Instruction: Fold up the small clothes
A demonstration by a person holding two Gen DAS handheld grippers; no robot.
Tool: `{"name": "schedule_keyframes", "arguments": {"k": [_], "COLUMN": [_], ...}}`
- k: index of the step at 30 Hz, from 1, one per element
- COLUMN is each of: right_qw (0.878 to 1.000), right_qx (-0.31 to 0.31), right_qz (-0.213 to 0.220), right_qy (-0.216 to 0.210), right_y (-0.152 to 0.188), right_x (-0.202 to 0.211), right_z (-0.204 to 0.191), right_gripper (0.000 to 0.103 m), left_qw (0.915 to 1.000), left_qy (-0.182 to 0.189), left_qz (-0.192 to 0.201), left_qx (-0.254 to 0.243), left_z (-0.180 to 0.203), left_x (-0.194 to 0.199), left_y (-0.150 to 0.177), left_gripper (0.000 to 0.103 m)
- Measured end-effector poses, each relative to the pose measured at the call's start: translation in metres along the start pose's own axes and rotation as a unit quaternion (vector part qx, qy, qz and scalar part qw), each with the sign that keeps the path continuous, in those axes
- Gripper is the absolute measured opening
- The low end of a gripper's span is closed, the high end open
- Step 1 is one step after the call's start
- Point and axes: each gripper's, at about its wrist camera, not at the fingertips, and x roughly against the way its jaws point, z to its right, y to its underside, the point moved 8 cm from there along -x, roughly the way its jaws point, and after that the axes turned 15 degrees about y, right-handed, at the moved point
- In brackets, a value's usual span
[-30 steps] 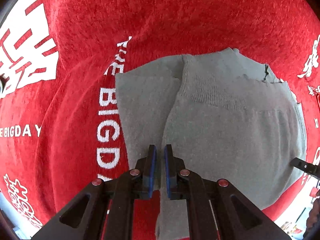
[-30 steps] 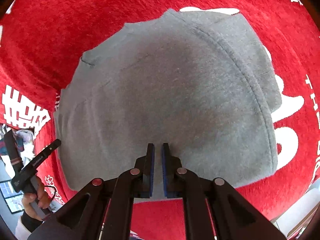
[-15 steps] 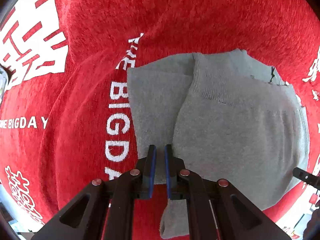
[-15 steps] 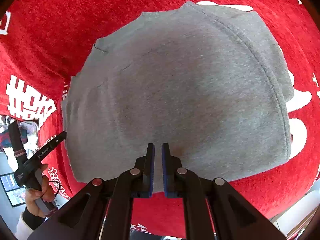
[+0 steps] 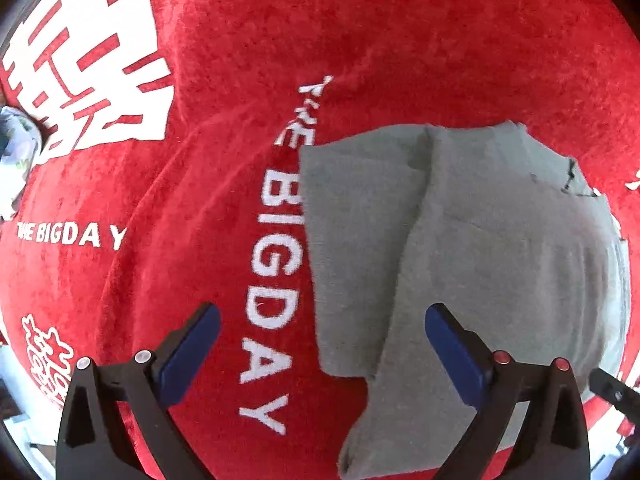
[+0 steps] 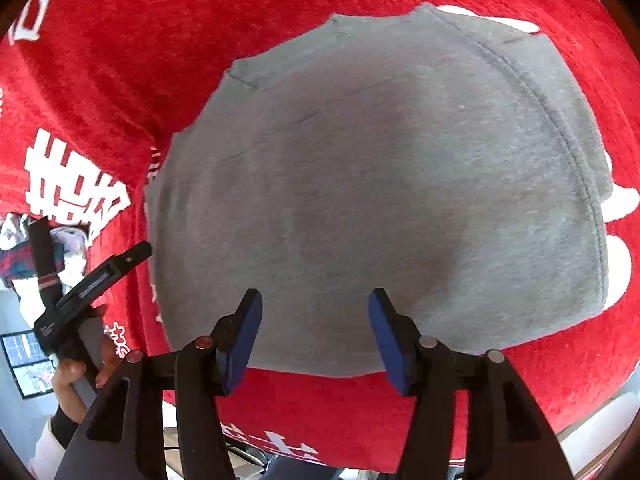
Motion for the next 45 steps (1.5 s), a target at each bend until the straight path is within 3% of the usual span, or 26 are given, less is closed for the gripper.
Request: {"name": "schedule_keyframes", "arguments": {"k": [7, 13, 17, 21, 23, 28, 33, 34, 35, 36, 38, 39, 40, 42, 43, 45], "right_qw": [1.0, 0.993, 0.979, 0.967, 0.96, 0.929, 0.918, 0.913, 0.91, 0.907, 0.906, 0.915, 0.926, 0.94, 0.94, 0.934], "right_qx": [0.019, -0.012, -0.071, -0.136, -0.168, -0.244, -0.262, -0.272, -0.278, -0.287, -0.279, -0.259, -0.238, -0.215, -0.216, -0.229], "right_qz": [-0.007, -0.05, -0.086, -0.096, -0.081, -0.054, -0.062, -0.072, -0.079, -0.089, -0.096, -0.099, -0.1, -0.091, -0.075, -0.064], "right_qy": [-0.023, -0.104, -0.17, -0.194, -0.209, -0.273, -0.291, -0.296, -0.297, -0.296, -0.304, -0.293, -0.275, -0.248, -0.254, -0.268], "right_y": [0.013, 0.04, 0.071, 0.097, 0.096, 0.073, 0.058, 0.058, 0.058, 0.061, 0.07, 0.076, 0.085, 0.096, 0.098, 0.095], "right_x": [-0.004, -0.021, -0.038, -0.057, -0.06, -0.068, -0.073, -0.075, -0.078, -0.08, -0.078, -0.074, -0.072, -0.069, -0.067, -0.067], "right_z": [-0.028, -0.051, -0.055, -0.041, -0.035, -0.038, -0.049, -0.047, -0.047, -0.041, -0.039, -0.039, -0.04, -0.038, -0.036, -0.035], "right_gripper": [0.06, 0.06, 0.06, 0.06, 0.06, 0.063, 0.062, 0.053, 0.03, 0.023, 0.021, 0.021, 0.022, 0.054, 0.072, 0.072], "left_qw": [0.9997, 0.9993, 0.9981, 0.9943, 0.993, 0.9868, 0.9744, 0.9729, 0.9712, 0.9701, 0.9725, 0.9737, 0.9745, 0.9755, 0.9759, 0.9764], "left_qy": [0.008, 0.034, 0.057, 0.101, 0.11, 0.151, 0.211, 0.217, 0.223, 0.227, 0.216, 0.211, 0.208, 0.204, 0.202, 0.199], "left_qz": [-0.004, -0.007, -0.015, -0.018, -0.022, -0.044, -0.061, -0.063, -0.066, -0.07, -0.073, -0.071, -0.069, -0.066, -0.066, -0.068], "left_qx": [0.024, 0.013, 0.015, 0.031, 0.038, 0.04, 0.05, 0.051, 0.051, 0.051, 0.049, 0.048, 0.048, 0.048, 0.048, 0.05], "left_z": [-0.021, -0.027, -0.024, -0.023, -0.023, -0.011, 0.008, 0.012, 0.019, 0.022, 0.027, 0.03, 0.032, 0.032, 0.029, 0.025], "left_x": [0.002, 0.004, 0.003, -0.002, -0.006, -0.023, -0.035, -0.035, -0.035, -0.038, -0.041, -0.042, -0.043, -0.044, -0.043, -0.043], "left_y": [0.001, 0.002, 0.005, 0.007, 0.008, 0.009, 0.008, 0.007, 0.008, 0.009, 0.008, 0.008, 0.007, 0.005, 0.002, 0.003], "left_gripper": [0.102, 0.102, 0.102, 0.102, 0.102, 0.102, 0.102, 0.102, 0.102, 0.102, 0.102, 0.102, 0.102, 0.102, 0.102, 0.102]}}
